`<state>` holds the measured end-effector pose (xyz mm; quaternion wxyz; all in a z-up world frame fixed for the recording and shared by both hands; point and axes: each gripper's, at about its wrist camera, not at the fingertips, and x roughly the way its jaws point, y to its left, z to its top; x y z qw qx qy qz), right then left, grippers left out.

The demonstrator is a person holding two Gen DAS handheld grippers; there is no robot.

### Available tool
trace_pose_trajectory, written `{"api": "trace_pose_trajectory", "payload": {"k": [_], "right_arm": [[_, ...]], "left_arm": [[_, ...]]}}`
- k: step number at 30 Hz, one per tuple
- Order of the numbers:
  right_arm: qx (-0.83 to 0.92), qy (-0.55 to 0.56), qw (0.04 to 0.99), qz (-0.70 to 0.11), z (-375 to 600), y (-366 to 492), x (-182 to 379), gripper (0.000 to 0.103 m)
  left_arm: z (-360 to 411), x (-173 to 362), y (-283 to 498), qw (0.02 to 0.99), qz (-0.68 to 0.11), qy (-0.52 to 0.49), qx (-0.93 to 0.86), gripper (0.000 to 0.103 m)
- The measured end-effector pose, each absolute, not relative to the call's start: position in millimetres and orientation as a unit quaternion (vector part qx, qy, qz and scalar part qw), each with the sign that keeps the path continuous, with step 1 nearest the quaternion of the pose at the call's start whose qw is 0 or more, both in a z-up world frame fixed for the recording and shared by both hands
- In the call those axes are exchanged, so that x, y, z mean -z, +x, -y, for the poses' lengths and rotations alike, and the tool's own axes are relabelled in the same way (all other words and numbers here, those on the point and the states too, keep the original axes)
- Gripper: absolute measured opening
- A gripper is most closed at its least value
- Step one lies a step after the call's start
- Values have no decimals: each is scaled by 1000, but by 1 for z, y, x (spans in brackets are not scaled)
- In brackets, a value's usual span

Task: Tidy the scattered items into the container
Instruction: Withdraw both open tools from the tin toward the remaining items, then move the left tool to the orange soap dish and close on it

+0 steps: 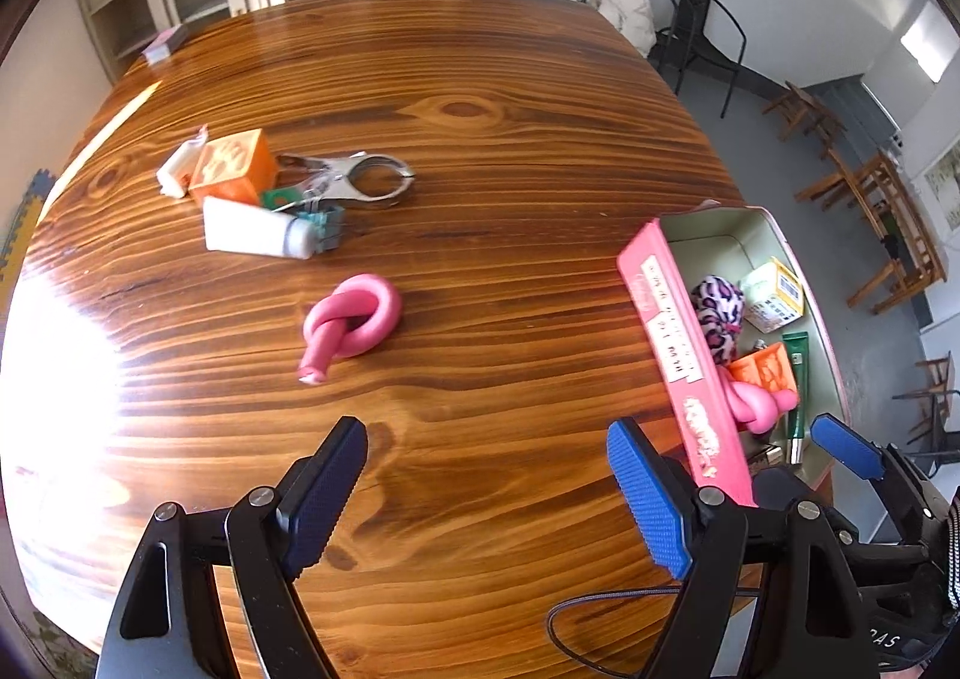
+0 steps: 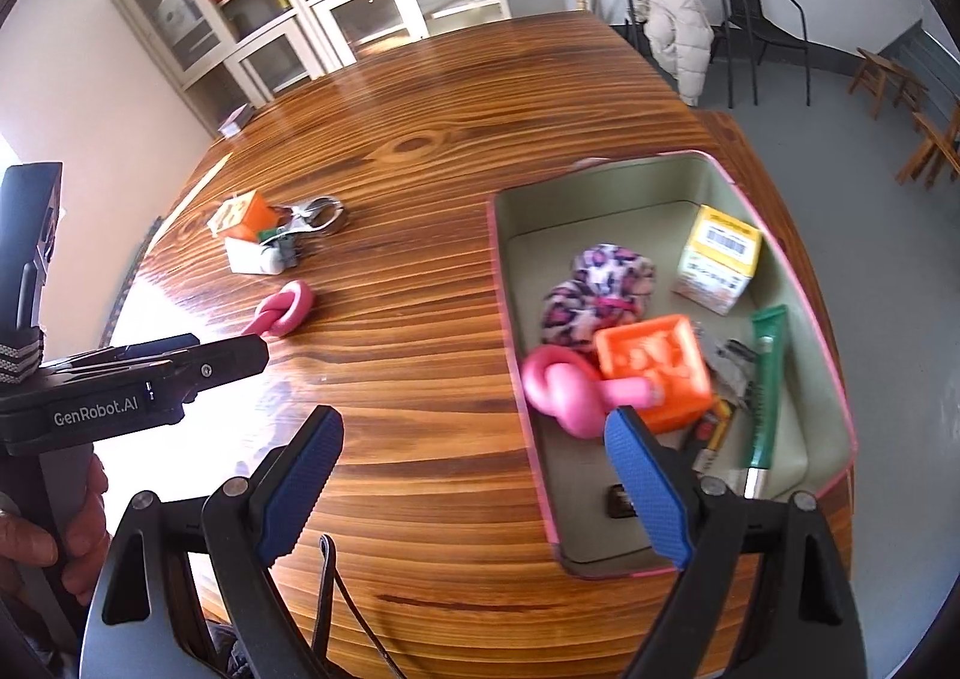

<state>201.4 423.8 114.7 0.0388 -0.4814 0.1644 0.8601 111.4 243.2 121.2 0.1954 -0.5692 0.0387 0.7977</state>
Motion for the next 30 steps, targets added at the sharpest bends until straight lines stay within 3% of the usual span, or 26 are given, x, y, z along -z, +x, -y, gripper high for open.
{"api": "trace_pose_trajectory", "payload": {"k": [17,30], "right_arm": [[-855,-501,-1,-132,-354,167,-111,92],[-842,-523,-3,-135,-325,145,-100,92]], "left_arm": [[-135,-110,86,122,29,-581,-804,84],[-108,-104,66,113,17,-577,-809,84]]}}
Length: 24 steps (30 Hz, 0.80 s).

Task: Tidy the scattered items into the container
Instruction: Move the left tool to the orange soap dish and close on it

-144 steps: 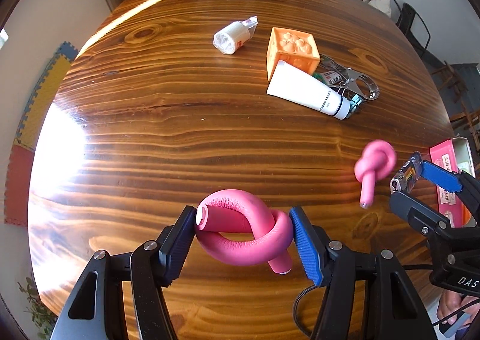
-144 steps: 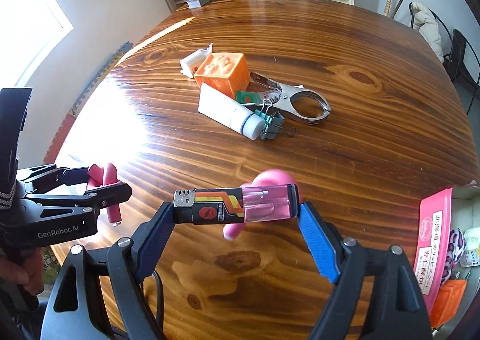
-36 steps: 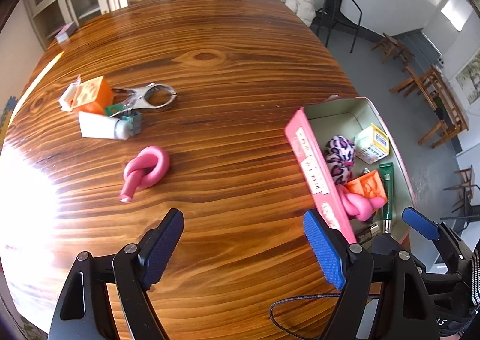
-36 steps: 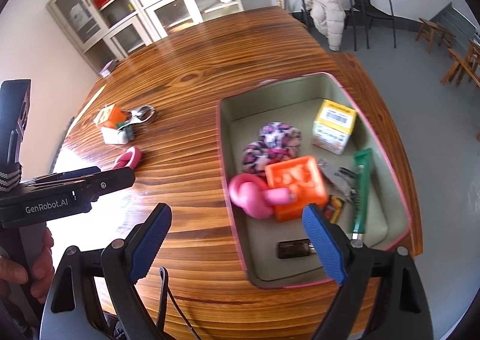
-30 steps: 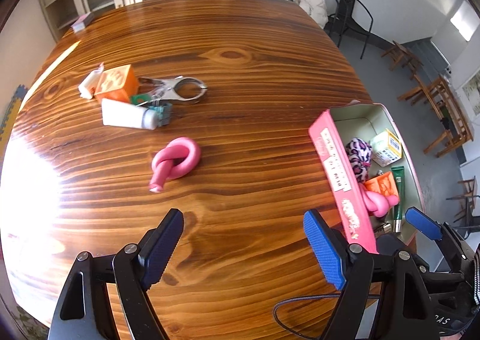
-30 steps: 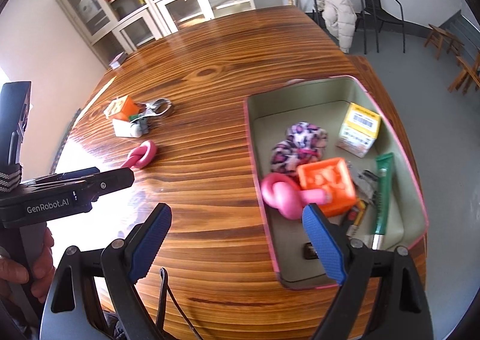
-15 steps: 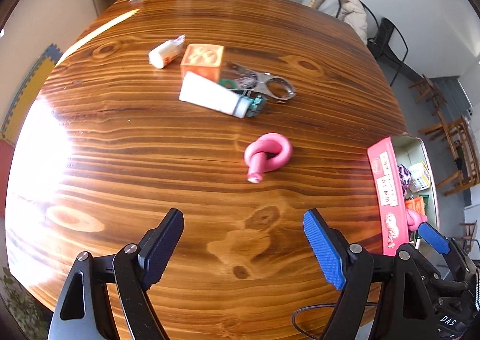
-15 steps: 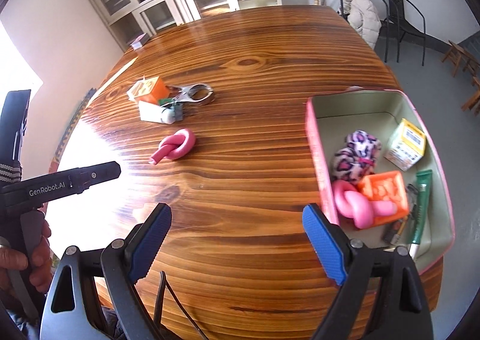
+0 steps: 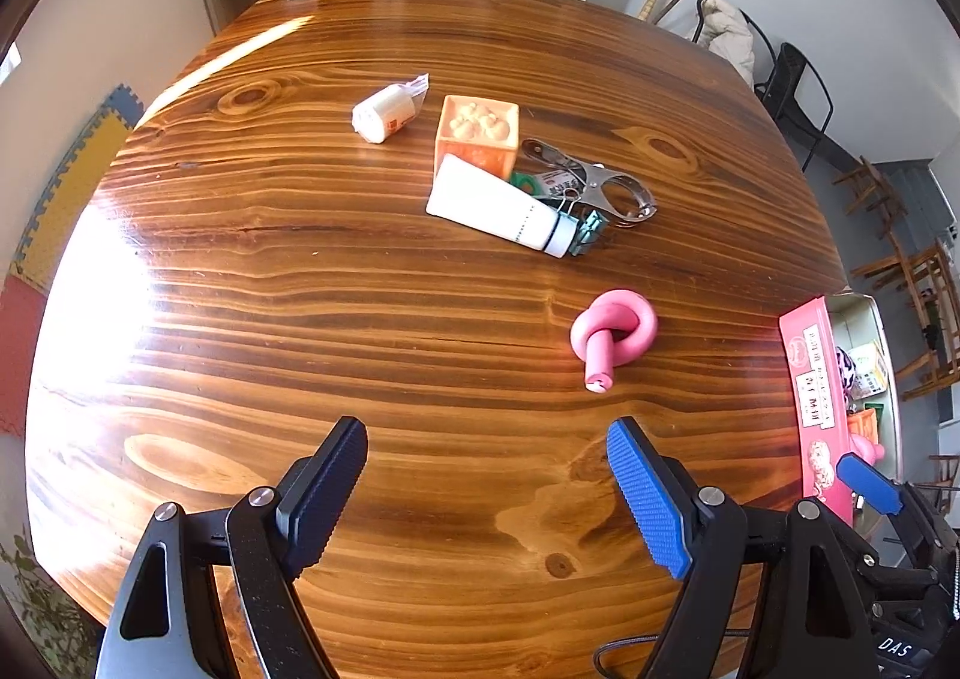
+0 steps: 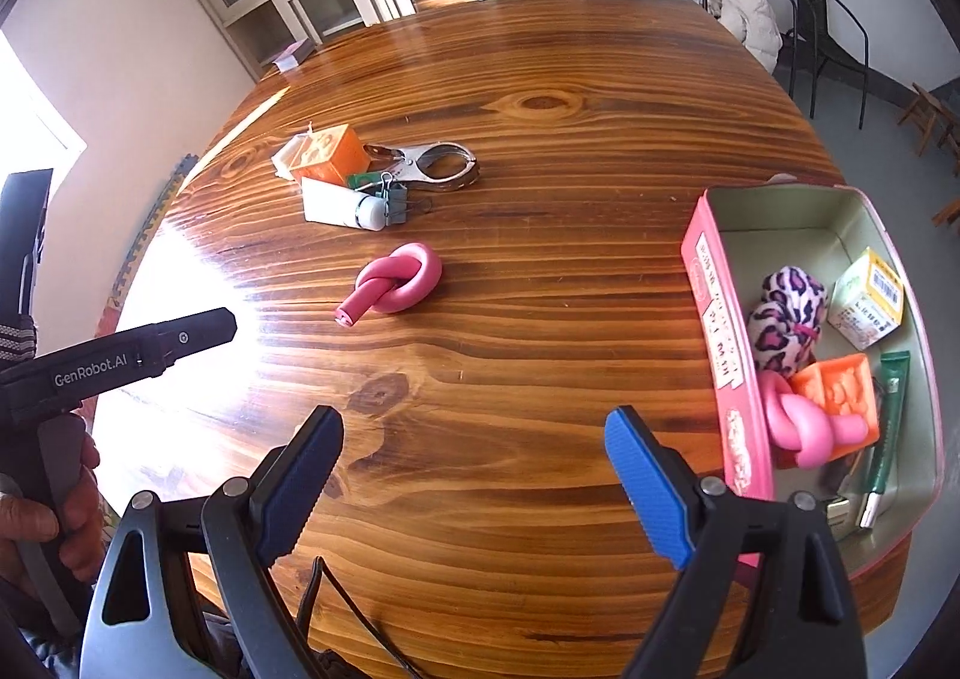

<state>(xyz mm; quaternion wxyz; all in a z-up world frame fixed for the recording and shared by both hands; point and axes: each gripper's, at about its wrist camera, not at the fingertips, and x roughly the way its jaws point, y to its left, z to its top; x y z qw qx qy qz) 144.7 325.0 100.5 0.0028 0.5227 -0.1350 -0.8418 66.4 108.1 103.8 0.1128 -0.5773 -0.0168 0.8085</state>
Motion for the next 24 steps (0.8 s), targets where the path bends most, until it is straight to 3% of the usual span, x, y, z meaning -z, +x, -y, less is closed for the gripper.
{"api": "trace_pose_trajectory", "payload": {"k": [24], "right_arm": [[809,553,-61,190,-322,121,-70,92]], "left_arm": [[-108,-88,-26,136,1,-581,-802,84]]}}
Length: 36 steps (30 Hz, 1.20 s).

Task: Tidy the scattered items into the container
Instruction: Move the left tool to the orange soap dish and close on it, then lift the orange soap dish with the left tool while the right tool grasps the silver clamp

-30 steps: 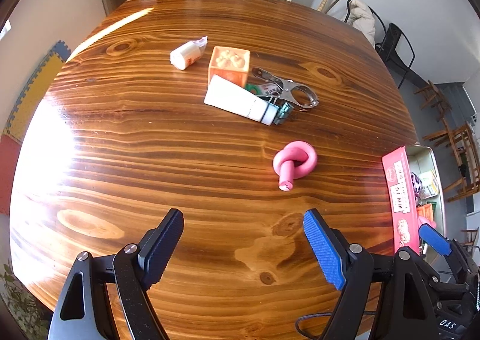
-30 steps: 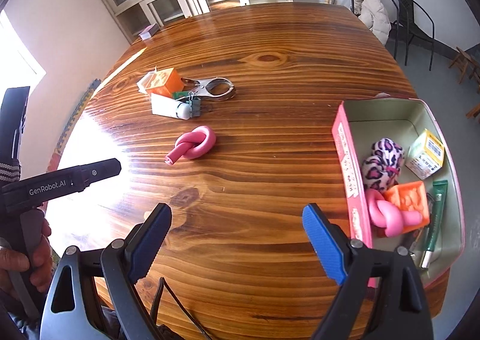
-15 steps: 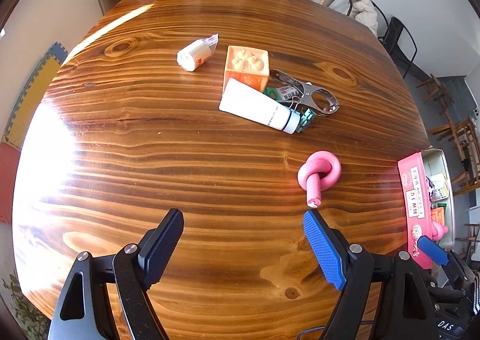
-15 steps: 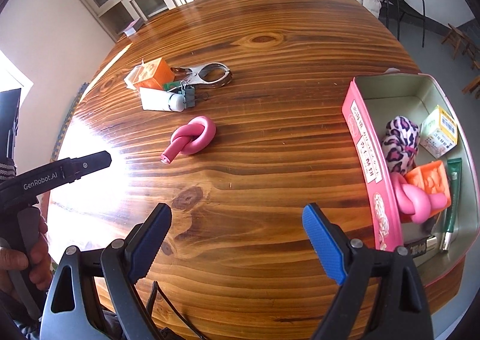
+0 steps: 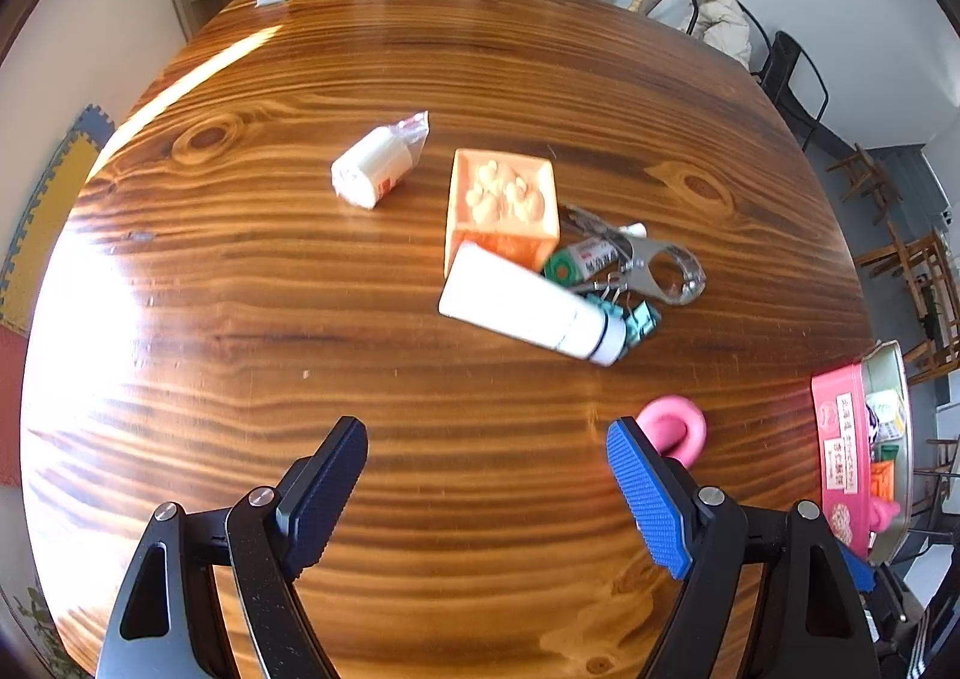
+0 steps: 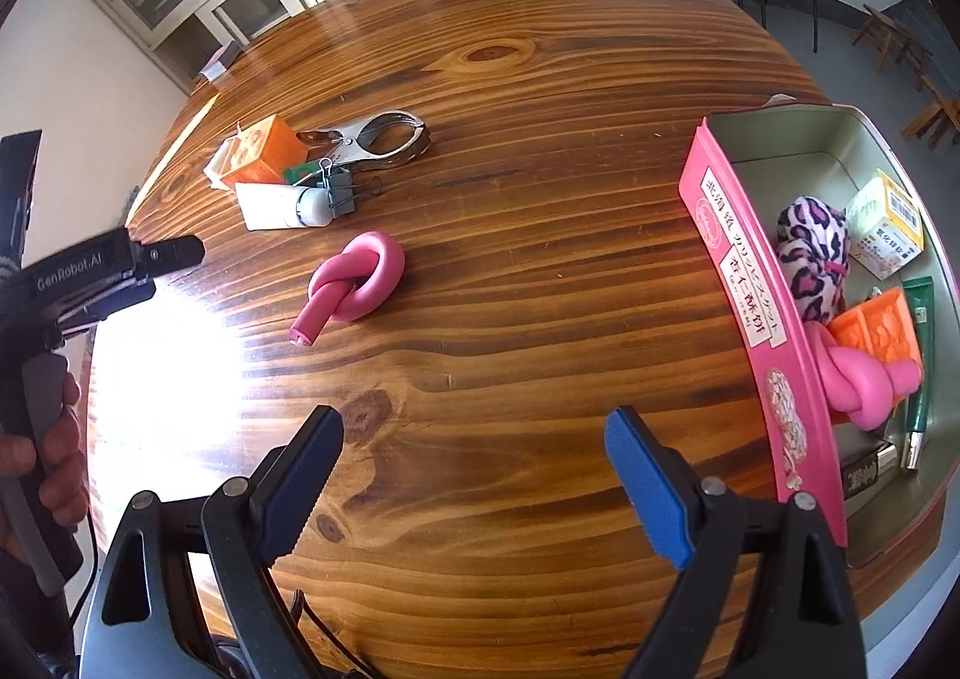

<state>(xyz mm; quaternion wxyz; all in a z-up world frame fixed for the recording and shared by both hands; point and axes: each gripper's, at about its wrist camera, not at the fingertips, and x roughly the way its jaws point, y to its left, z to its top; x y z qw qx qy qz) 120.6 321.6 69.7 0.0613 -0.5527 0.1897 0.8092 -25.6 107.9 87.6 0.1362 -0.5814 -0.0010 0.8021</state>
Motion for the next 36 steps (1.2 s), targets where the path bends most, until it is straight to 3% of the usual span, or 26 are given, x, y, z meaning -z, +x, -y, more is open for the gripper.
{"api": "trace_pose_trajectory", "payload": {"k": [22,34,36], "right_arm": [[-792,-567,93,-208,-330,83,-56,92],[-798,-566,79,-191,-326,39,-55,92],[-801,-564,76,-189,-325,30,-56,92]], "left_arm": [[-142,-58,-125,144,-8,-587,-796,84],[-139,-31,-142,152,3,-601,-785,84],[-138,-28,-143,166,19,-604,-779,76]]}}
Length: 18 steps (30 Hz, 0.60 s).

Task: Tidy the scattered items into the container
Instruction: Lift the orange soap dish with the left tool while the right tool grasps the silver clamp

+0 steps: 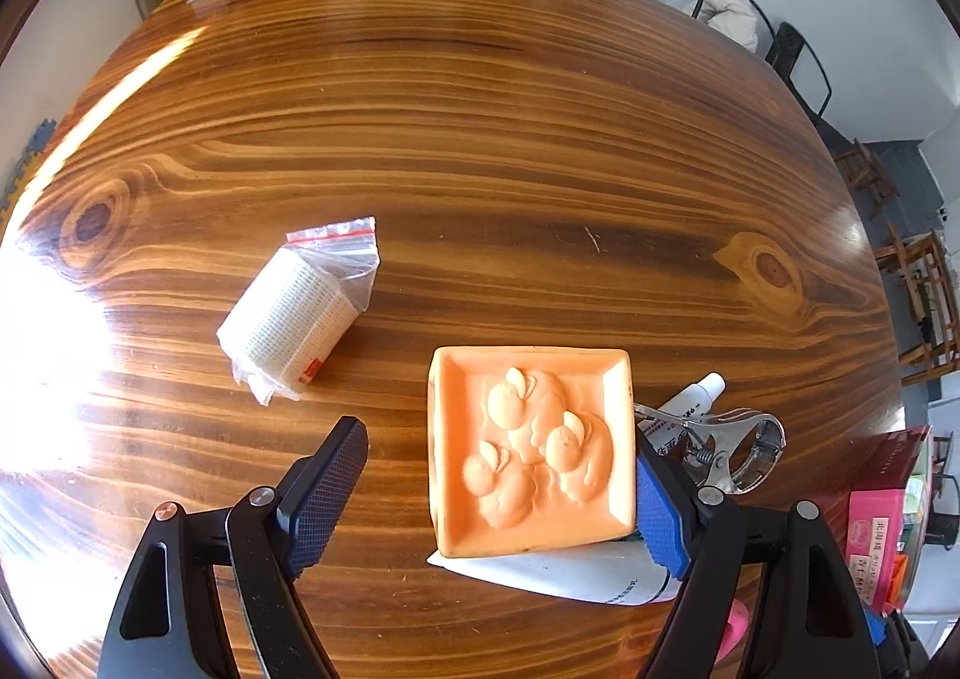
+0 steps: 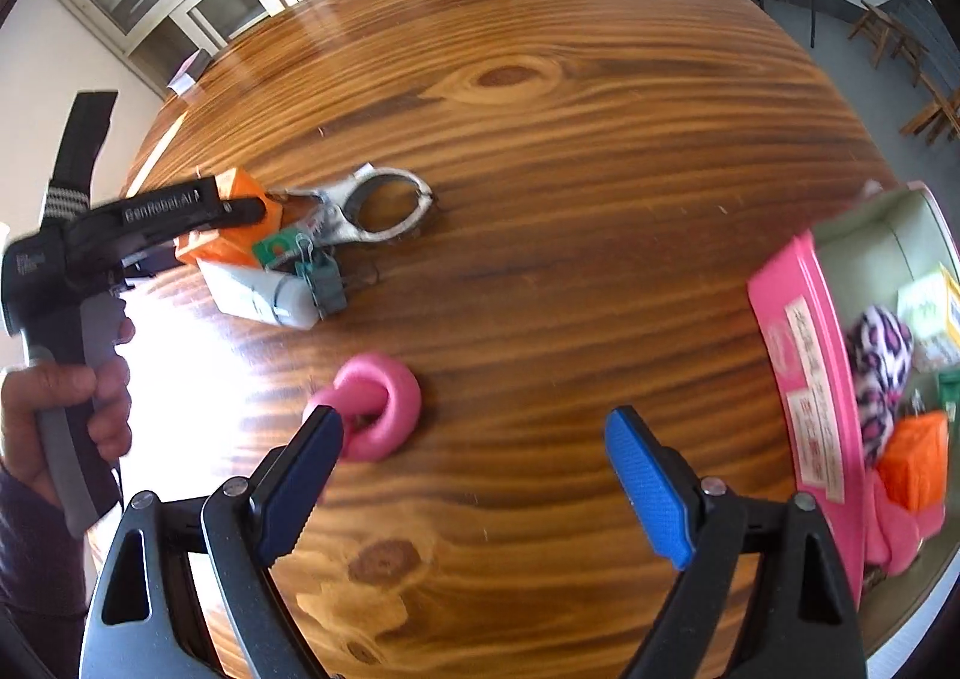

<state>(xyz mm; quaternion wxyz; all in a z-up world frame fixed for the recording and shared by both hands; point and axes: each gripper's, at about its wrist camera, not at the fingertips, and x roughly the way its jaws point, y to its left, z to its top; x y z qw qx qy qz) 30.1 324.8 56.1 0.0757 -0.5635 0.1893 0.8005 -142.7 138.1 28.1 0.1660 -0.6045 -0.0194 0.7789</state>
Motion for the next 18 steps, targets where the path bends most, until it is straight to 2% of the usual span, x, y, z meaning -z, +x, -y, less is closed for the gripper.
{"api": "trace_pose_trajectory", "payload": {"k": [2,3,18], "right_arm": [[-804,-560,72,-186,-324,21,-58,92],[-806,-559,71,-184,-323,17,-59,92],[-821,-539,40,-182,-321,-59,-53,92]], "left_arm": [[-138,-28,-142,187,42,-608,-770,64],[-139,-29,-141,188,40,-607,-771,63],[-110,-44,-130,157,38,-585,-795,61]]}}
